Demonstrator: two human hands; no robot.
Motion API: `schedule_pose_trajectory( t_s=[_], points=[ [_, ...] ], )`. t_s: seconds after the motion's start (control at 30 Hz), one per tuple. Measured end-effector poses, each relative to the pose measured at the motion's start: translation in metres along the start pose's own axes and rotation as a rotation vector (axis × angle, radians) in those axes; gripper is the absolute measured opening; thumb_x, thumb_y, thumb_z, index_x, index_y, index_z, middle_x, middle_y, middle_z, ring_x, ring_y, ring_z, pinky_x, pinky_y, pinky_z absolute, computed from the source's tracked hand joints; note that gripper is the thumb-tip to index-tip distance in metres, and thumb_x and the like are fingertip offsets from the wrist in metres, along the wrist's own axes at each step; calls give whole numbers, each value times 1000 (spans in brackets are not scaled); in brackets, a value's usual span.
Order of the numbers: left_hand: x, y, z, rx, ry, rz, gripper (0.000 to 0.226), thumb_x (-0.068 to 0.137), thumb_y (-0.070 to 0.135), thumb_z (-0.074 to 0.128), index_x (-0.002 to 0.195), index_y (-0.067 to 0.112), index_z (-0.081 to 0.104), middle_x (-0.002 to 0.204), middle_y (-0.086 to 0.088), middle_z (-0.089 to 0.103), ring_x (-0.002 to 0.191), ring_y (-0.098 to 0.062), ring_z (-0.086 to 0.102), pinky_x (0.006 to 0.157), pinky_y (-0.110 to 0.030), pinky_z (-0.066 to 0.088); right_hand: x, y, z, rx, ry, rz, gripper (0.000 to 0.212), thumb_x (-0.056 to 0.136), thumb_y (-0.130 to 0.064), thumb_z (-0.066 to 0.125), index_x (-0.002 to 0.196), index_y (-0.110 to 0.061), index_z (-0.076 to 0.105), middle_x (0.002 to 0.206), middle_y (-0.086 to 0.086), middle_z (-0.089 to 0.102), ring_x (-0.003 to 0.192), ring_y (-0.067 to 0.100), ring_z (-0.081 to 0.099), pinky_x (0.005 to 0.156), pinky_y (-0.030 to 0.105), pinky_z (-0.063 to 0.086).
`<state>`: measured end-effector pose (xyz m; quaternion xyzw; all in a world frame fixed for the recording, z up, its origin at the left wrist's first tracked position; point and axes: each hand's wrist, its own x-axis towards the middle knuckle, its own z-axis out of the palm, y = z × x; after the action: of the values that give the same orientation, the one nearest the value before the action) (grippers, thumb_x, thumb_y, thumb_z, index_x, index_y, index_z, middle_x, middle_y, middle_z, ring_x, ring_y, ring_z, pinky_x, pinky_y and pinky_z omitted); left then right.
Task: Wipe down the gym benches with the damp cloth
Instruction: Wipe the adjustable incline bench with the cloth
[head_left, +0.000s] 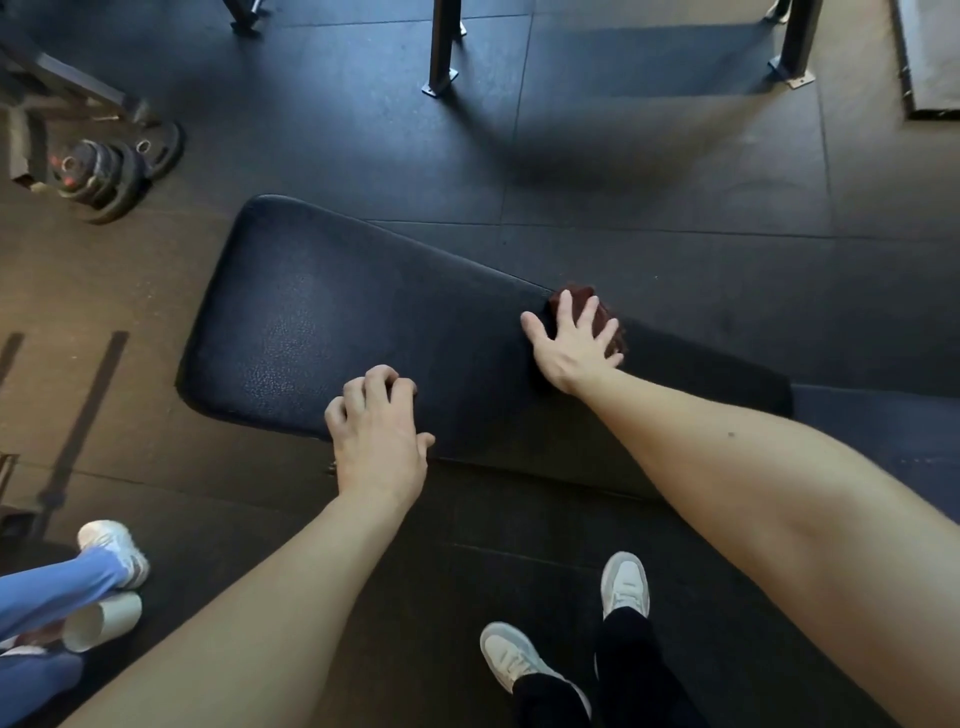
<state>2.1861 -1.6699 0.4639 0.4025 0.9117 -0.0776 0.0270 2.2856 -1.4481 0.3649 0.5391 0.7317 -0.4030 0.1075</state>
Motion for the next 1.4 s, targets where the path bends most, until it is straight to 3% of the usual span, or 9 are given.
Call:
schedule_pose_trajectory(
  t_s=[0.2,0.33,0.5,0.63,0.7,0.87,1.03,1.27,1.4],
  points=[
    [0,0,-1,15,6,15,58,79,41,81,128,24,54,139,-2,41,128,-27,37,106,-47,33,-58,-66,51,-75,42,-391,84,96,-78,20,164,-35,-4,170,3,-23,153,33,-28,121,58,-15],
    [-1,0,-1,24,7,20,59,80,41,81,129,24,54,138,-3,41,128,-28,38,106,-48,34,-51,-49,45,-110,53,-477,76,102,-70,19,165,-32,0,171,-1,-17,156,26,-23,126,54,-9],
    [-2,-4,5,-25,31,38,56,80,39,82,127,22,57,136,-4,42,126,-28,37,105,-48,34,-20,11,27,-68,110,-223,77,102,-70,18,165,-30,-1,172,2,-15,157,30,-17,127,53,-6],
    [-5,-7,7,-34,38,40,54,83,39,79,128,22,56,139,-3,41,128,-28,35,105,-48,32,-27,12,35,-15,106,-30,79,100,-73,14,165,-30,-4,171,4,-17,157,33,-17,126,57,-4],
    [-7,-8,10,-37,42,43,53,83,38,79,129,22,56,139,-4,42,128,-28,35,105,-48,32,-49,-4,52,-3,123,-46,80,99,-75,15,164,-32,-4,172,6,-15,156,35,-18,125,58,-5],
    [-11,-12,14,-51,67,74,48,82,26,78,126,18,59,139,-6,46,127,-31,38,103,-50,32,-144,-19,108,-21,96,-328,78,98,-75,15,161,-39,-12,168,0,-28,152,29,-33,122,52,-17],
    [-11,-13,13,-52,63,75,48,83,25,79,126,18,59,139,-7,45,128,-31,36,104,-52,32,-152,7,111,-34,72,-402,71,103,-69,14,163,-38,-8,167,-9,-29,150,16,-36,126,50,-11],
    [-11,-16,14,-74,61,87,47,83,26,79,126,18,59,138,-7,46,127,-31,37,104,-51,32,-127,82,102,50,133,-71,70,103,-68,20,162,-42,-6,170,-6,-21,155,25,-25,126,58,-3],
    [-12,-17,16,-77,75,91,47,85,28,77,128,19,58,139,-6,45,128,-30,36,105,-50,31,-133,68,104,139,94,63,75,102,-70,22,162,-39,-11,169,0,-24,153,34,-27,124,63,-7]
  ],
)
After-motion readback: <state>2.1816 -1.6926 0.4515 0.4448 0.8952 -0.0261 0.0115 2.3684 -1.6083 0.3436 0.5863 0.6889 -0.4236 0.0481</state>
